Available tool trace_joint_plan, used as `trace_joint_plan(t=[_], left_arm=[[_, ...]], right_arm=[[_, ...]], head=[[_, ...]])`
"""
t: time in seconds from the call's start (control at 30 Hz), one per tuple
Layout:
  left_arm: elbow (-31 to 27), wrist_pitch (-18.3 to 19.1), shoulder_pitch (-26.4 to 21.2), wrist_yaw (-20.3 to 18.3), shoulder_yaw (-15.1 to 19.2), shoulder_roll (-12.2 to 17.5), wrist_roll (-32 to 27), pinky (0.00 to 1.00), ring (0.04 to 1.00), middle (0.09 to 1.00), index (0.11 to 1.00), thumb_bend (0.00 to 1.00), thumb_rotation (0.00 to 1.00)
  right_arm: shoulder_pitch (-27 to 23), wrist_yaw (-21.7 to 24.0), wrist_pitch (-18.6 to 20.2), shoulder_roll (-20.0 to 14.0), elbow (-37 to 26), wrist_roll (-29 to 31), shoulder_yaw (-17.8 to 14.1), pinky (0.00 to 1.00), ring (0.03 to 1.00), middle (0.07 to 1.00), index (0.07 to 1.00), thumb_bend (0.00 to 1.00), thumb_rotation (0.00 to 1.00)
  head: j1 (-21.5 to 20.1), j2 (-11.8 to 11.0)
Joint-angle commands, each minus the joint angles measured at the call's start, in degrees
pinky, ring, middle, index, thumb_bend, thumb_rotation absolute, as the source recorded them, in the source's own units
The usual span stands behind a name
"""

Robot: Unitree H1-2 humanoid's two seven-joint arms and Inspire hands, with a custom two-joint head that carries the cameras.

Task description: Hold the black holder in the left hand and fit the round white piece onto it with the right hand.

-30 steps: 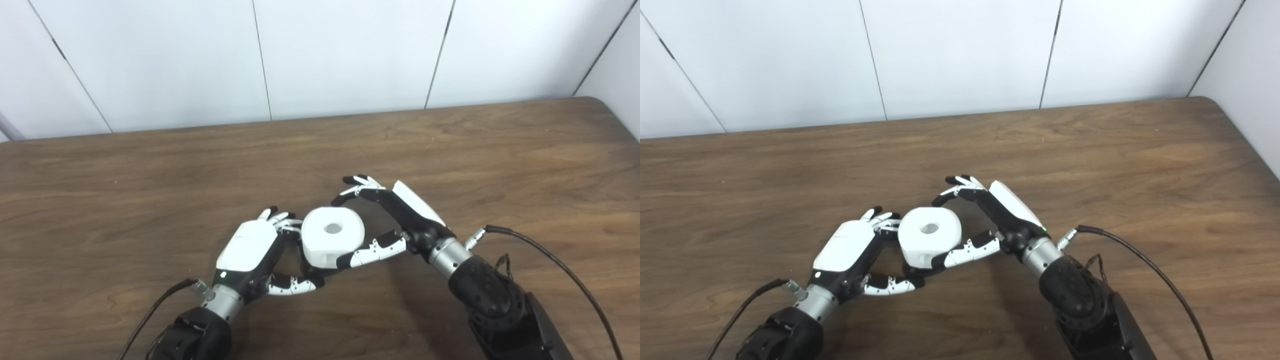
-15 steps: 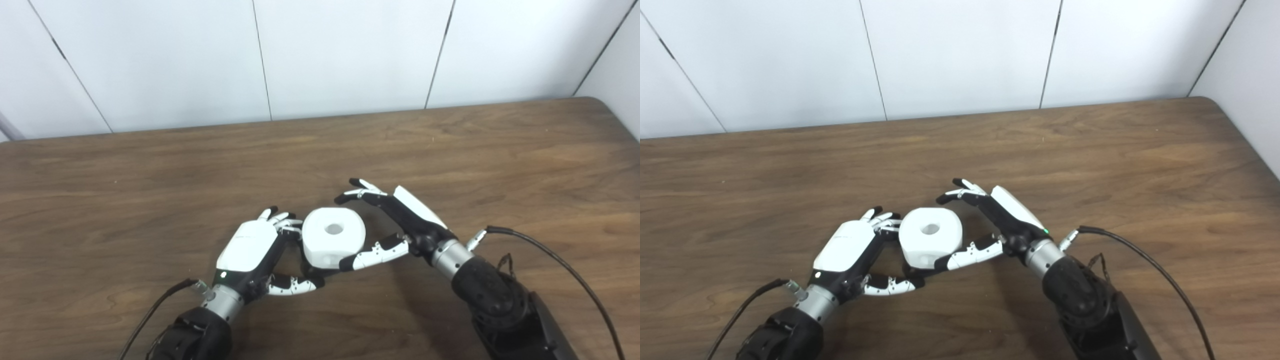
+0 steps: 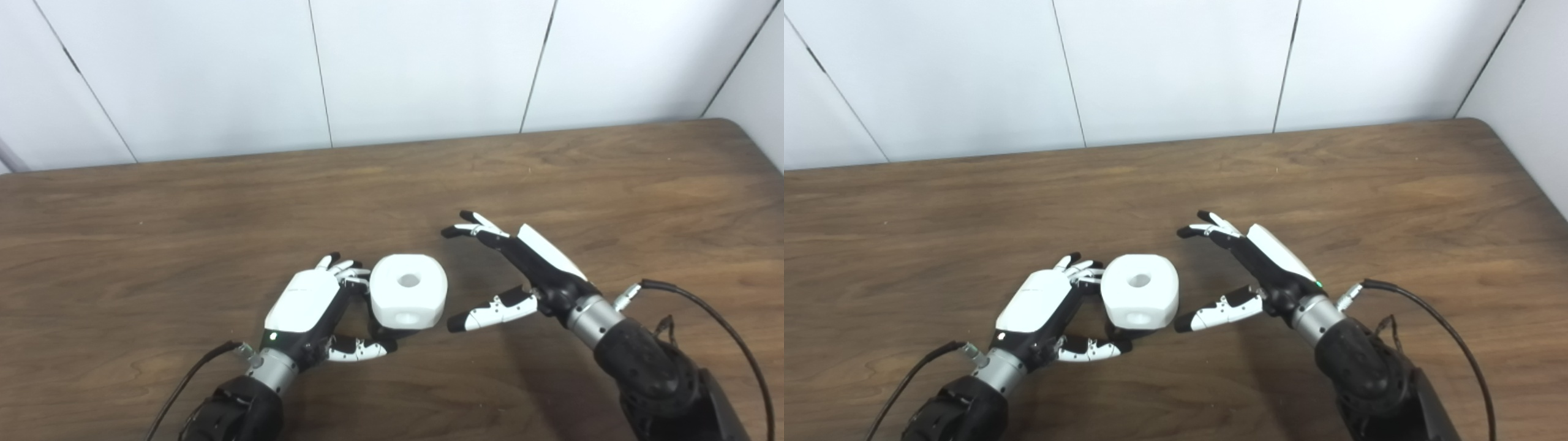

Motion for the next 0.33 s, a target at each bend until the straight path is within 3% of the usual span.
trace_joint_plan(t=[0.0, 0.3], left_arm=[[0.8, 0.1, -0.2, -2.3, -0.4, 0.7, -0.1, 1.0, 0.899, 0.787, 0.485, 0.52, 0.05], [1.4, -0.2, -0.2, -0.8, 0.3, 0.5, -0.8, 1.0, 0.886, 0.778, 0.484, 0.52, 0.05]], right_arm=[[-0.5, 0.2, 0.1, -0.6, -2.2, 1.0, -1.4, 0.93, 1.0, 0.983, 0.828, 1.0, 0.38], [0.5, 0.0, -0.2, -0.5, -2.2, 1.9, -2.9, 0.92, 1.0, 0.978, 0.824, 1.0, 0.39]], head=[[-0.1, 0.0], [-0.1, -0.1]])
